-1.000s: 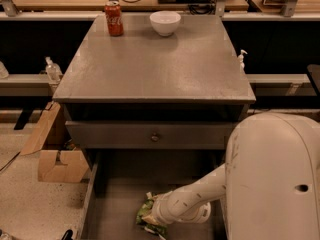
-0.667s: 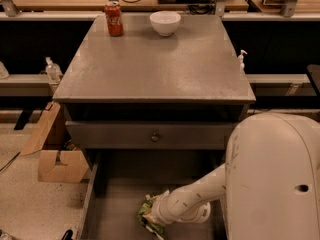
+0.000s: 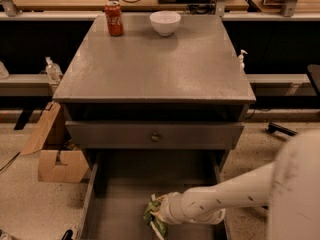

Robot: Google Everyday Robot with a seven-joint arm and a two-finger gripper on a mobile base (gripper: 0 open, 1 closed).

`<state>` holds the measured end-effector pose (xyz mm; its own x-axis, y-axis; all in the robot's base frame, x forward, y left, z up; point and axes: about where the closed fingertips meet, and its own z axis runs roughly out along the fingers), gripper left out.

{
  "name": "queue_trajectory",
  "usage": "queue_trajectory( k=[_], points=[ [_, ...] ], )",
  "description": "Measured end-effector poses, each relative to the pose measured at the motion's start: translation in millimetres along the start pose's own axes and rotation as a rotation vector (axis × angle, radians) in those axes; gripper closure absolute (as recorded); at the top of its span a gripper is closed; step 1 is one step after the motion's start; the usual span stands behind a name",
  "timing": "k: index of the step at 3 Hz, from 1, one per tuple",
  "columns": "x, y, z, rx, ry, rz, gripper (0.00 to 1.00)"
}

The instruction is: Pick green jalapeno chip bag from middle drawer and place on counter

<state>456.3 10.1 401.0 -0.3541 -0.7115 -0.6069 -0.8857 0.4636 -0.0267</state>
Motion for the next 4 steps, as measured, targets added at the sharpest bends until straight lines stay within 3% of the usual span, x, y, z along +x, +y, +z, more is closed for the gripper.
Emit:
queue_trajectory(
  k=[1,2,3,4],
  points=[
    [-69,-12,-40,-0.01,-0.148,-0.176,1.0],
    [-123,-22,-74,-0.024,-0.29,-0.306,1.0],
    [-167,-8,-143,-0.072,-0.418,-0.285,1.0],
    [-150,-18,-226,-0.073,-0.437,-0.148,1.0]
  ],
)
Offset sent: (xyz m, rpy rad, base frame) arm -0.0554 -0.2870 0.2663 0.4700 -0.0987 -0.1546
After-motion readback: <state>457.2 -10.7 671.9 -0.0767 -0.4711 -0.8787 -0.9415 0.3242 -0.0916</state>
